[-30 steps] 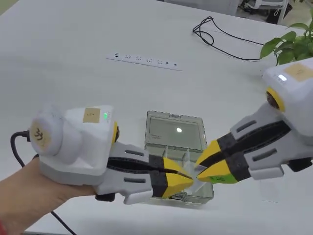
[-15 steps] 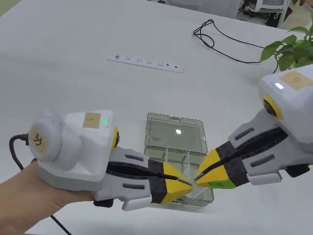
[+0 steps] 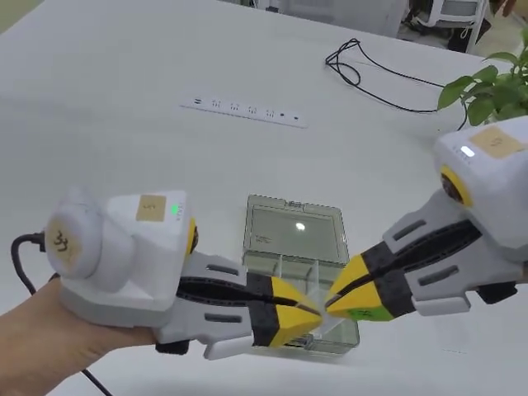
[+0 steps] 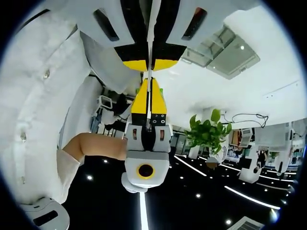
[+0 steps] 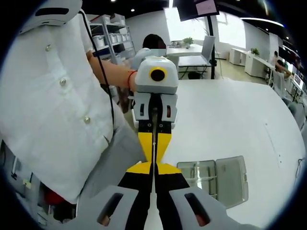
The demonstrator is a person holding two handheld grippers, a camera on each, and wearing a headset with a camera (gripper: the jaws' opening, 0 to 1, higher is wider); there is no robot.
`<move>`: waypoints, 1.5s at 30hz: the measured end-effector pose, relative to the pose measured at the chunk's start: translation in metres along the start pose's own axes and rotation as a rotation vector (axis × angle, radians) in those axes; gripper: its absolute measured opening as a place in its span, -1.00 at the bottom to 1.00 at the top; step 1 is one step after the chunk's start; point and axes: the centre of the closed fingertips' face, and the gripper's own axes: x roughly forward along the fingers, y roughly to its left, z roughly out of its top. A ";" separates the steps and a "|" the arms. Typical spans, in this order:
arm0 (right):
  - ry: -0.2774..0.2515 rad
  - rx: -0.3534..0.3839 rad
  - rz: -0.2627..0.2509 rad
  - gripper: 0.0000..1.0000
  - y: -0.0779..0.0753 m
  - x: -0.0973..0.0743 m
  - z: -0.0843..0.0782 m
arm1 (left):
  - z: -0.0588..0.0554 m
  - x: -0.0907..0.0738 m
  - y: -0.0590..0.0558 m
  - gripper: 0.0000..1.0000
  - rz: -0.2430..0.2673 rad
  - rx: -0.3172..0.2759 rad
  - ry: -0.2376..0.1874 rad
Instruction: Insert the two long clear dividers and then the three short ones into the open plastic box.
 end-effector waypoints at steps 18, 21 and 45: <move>0.011 0.000 -0.036 -0.95 -0.004 -0.003 -0.003 | -0.007 -0.009 0.006 -0.93 0.049 -0.009 0.012; 0.014 0.003 -0.047 -0.95 -0.005 -0.004 -0.003 | -0.010 -0.012 0.009 -0.86 0.066 -0.008 0.019; 0.062 0.030 -0.149 -0.95 -0.041 -0.011 -0.025 | -0.033 -0.037 0.031 -0.23 0.196 -0.020 0.063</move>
